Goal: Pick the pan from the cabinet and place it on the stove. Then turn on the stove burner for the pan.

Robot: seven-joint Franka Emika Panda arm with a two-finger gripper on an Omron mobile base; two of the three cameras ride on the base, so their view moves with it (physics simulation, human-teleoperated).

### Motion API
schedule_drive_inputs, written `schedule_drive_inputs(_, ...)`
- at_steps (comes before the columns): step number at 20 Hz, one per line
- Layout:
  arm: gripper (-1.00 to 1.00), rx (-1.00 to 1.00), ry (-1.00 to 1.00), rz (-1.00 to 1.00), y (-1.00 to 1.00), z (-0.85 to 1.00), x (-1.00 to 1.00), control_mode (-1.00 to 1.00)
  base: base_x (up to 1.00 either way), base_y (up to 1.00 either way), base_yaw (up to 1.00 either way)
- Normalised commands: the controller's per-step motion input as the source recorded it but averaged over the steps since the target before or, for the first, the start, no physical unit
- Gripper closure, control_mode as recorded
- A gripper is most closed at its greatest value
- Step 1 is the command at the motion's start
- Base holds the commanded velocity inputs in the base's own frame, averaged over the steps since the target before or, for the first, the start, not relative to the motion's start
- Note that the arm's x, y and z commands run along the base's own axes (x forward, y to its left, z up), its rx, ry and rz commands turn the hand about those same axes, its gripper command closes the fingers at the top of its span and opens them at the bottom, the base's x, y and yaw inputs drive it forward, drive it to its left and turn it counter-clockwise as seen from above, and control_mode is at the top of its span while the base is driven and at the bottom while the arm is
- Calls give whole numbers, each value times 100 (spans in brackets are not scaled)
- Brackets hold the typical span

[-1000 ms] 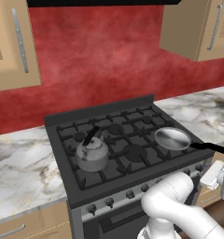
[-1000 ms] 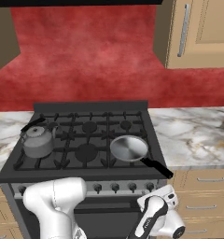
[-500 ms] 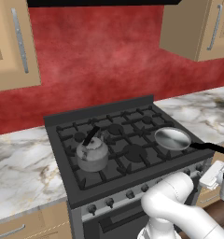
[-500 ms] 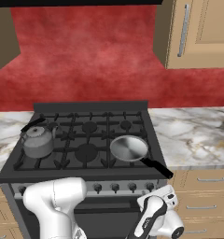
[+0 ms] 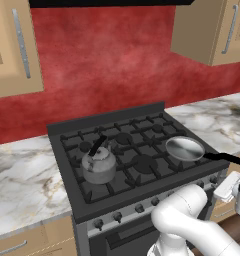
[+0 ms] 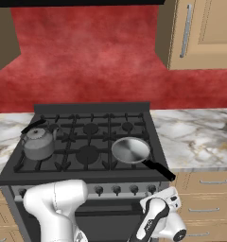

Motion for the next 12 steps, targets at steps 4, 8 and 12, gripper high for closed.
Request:
schedule_drive_inputs(4, -100, 0, 0, 0, 47, -29, 20, -100, 0, 0, 0)
schedule_drive_inputs(8, 100, 0, 0, 0, 69, -32, 27, -100, 0, 0, 0)
schedule_drive_inputs(12, 100, 0, 0, 0, 46, -20, 25, -100, 0, 0, 0)
